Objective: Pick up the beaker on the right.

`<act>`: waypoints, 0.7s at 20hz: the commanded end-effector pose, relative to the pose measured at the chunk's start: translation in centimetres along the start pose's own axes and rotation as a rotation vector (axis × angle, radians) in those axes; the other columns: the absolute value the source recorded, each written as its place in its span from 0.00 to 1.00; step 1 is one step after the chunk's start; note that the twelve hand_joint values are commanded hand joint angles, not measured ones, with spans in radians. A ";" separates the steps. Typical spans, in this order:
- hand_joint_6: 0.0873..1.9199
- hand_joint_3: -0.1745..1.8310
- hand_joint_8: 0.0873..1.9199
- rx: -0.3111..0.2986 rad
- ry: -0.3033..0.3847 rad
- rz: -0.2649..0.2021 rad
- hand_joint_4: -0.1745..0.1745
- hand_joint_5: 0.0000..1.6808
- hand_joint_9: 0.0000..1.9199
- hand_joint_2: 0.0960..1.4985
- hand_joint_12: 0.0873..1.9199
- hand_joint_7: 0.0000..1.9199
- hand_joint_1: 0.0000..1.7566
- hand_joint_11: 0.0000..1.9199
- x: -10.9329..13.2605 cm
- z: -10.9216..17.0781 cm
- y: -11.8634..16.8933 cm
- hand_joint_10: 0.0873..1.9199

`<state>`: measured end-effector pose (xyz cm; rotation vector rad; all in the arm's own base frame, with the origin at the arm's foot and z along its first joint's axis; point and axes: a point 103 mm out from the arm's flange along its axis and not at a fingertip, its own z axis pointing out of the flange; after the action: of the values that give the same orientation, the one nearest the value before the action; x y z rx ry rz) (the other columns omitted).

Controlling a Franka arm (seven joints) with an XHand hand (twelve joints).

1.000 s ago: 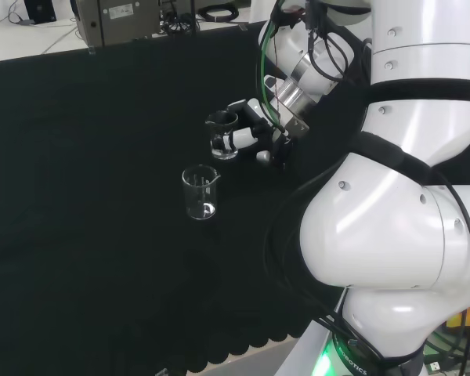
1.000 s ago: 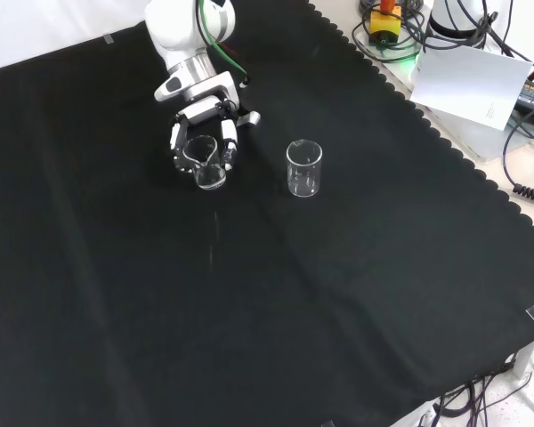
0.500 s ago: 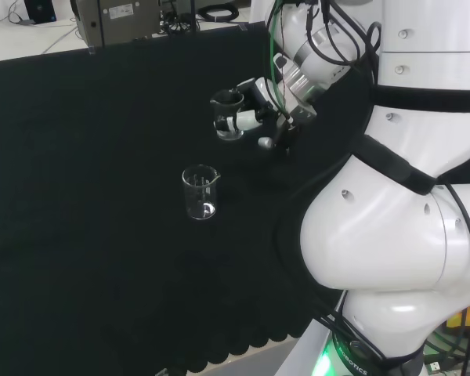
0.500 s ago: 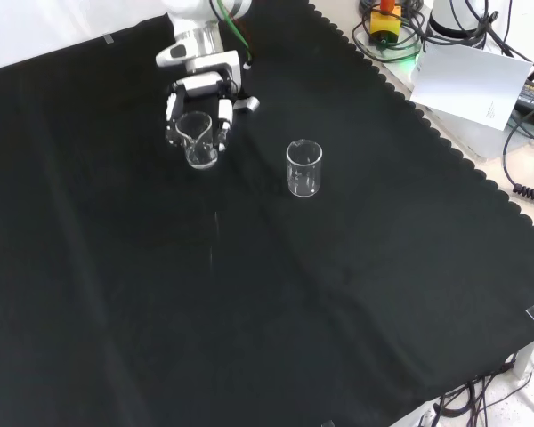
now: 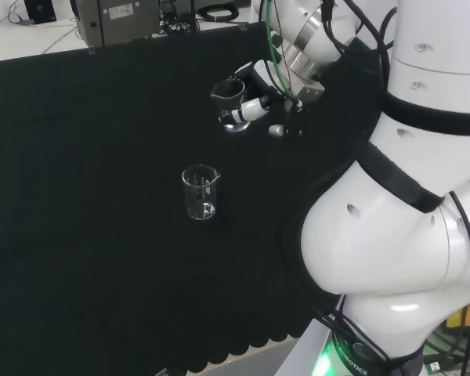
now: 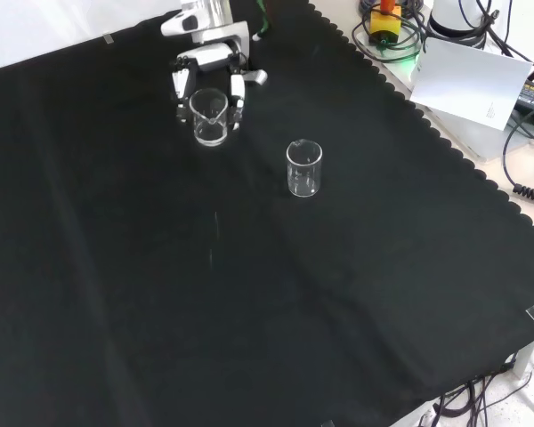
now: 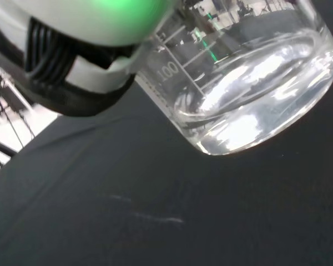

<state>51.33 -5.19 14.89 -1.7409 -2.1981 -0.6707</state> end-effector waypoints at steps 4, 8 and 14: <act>0.27 0.44 0.28 0.137 -0.128 -0.005 0.57 0.79 0.94 0.37 0.23 0.82 0.67 0.80 4.0 -3.7 -5.7 0.01; 0.28 0.45 0.28 0.200 -0.148 0.004 0.64 0.79 0.94 0.36 0.23 0.82 0.67 0.80 5.4 -3.6 -7.2 0.01; 0.28 0.45 0.28 0.261 -0.199 0.009 0.66 0.79 0.94 0.36 0.23 0.82 0.67 0.80 6.7 -3.4 -8.5 0.01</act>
<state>44.33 -4.19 19.03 -1.7511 -2.2740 -0.3734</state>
